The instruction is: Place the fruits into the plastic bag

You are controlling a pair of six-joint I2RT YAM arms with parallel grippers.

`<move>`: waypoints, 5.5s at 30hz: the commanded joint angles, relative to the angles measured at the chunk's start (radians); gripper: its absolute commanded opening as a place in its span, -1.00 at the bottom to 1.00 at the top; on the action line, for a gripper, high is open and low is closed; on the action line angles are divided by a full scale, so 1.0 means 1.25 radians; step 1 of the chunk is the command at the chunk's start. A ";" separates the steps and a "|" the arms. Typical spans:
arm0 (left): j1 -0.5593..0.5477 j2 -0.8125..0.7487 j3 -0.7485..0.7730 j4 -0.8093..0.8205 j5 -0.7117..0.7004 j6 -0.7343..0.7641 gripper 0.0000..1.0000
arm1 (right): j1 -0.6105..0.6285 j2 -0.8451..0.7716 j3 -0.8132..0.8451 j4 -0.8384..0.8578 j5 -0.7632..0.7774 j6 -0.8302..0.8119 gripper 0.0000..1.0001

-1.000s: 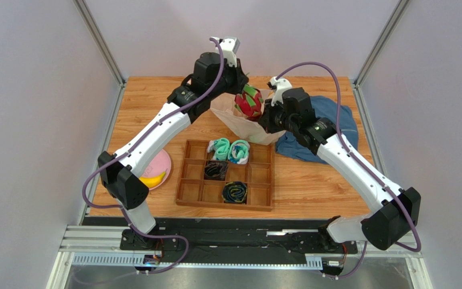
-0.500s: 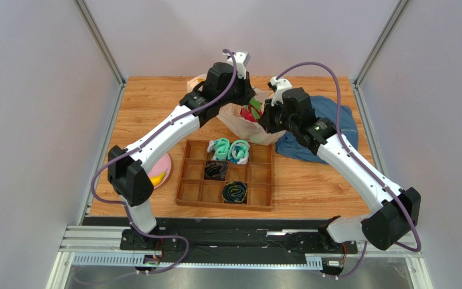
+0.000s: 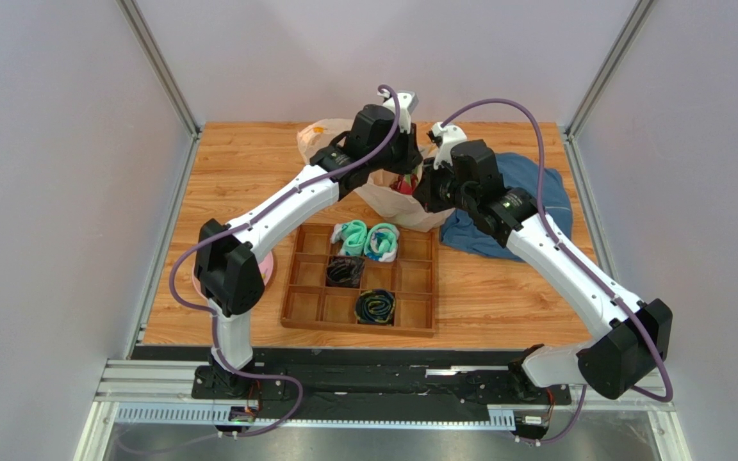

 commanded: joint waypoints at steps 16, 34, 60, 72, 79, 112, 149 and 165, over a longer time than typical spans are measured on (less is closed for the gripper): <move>-0.006 -0.023 0.033 0.010 0.001 0.010 0.20 | 0.004 -0.019 0.012 0.021 0.008 -0.003 -0.91; 0.022 -0.224 -0.007 -0.013 -0.081 0.079 0.45 | 0.004 -0.019 0.012 0.017 0.013 -0.001 -0.91; 0.544 -0.855 -0.867 -0.439 -0.366 -0.449 0.94 | 0.004 -0.019 -0.008 0.043 0.009 -0.007 -0.92; 0.632 -0.842 -1.000 -0.304 -0.279 -0.526 0.87 | 0.004 -0.024 -0.010 0.039 0.017 -0.011 -0.92; 0.662 -0.802 -1.021 -0.238 -0.268 -0.518 0.76 | 0.004 -0.018 -0.004 0.036 0.016 -0.012 -0.92; 0.748 -0.657 -0.984 -0.046 -0.115 -0.383 -0.70 | 0.004 -0.006 0.011 0.027 0.013 -0.009 -0.91; 0.106 -0.320 -0.386 0.156 0.044 -0.543 -0.78 | 0.005 -0.041 -0.001 0.023 0.025 -0.003 -0.91; 0.106 -0.270 -0.453 0.184 -0.080 -0.697 -0.77 | 0.004 -0.048 -0.005 0.024 0.040 -0.014 -0.92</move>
